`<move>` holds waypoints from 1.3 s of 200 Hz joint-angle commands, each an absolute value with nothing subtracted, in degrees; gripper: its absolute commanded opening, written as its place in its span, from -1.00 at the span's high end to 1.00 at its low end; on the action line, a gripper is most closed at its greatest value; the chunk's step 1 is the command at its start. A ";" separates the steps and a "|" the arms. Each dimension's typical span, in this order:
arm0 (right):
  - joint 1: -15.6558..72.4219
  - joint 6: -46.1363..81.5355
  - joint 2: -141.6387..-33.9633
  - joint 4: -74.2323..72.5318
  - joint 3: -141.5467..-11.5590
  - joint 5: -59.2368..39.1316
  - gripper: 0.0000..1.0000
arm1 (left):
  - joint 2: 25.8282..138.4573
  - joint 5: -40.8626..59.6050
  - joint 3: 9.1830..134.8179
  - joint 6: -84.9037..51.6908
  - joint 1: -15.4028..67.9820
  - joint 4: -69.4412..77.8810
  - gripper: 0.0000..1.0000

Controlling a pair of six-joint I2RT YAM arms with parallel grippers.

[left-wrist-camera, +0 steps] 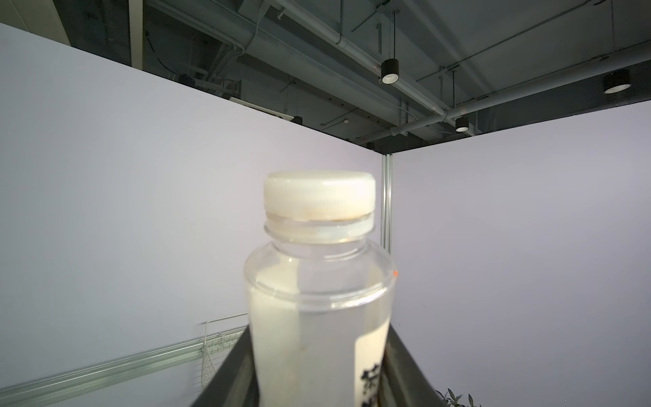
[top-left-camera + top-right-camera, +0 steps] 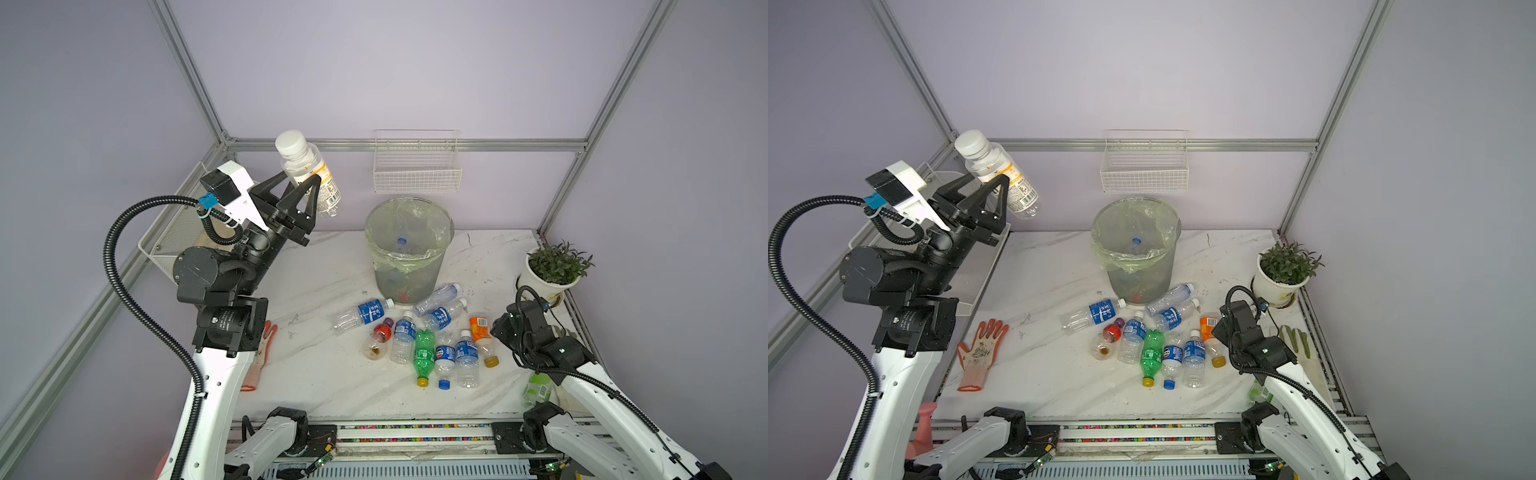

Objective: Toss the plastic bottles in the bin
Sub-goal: 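Raise the yellow-labelled bottle high with the left gripper, then carry the bottle over the bin and open the left gripper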

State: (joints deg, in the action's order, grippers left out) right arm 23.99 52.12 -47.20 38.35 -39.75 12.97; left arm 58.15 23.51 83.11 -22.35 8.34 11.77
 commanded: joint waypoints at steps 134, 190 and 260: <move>23.76 52.87 -44.39 37.42 -39.57 10.37 -0.21 | 78.22 21.07 90.93 -20.81 20.34 15.01 1.00; 23.75 53.02 -42.69 38.37 -39.72 9.76 -0.21 | 90.42 16.78 101.28 -12.80 25.62 -0.99 0.32; 23.78 52.83 -38.79 38.06 -38.57 9.05 -0.23 | 86.16 11.07 108.73 -5.12 29.44 -8.36 -0.99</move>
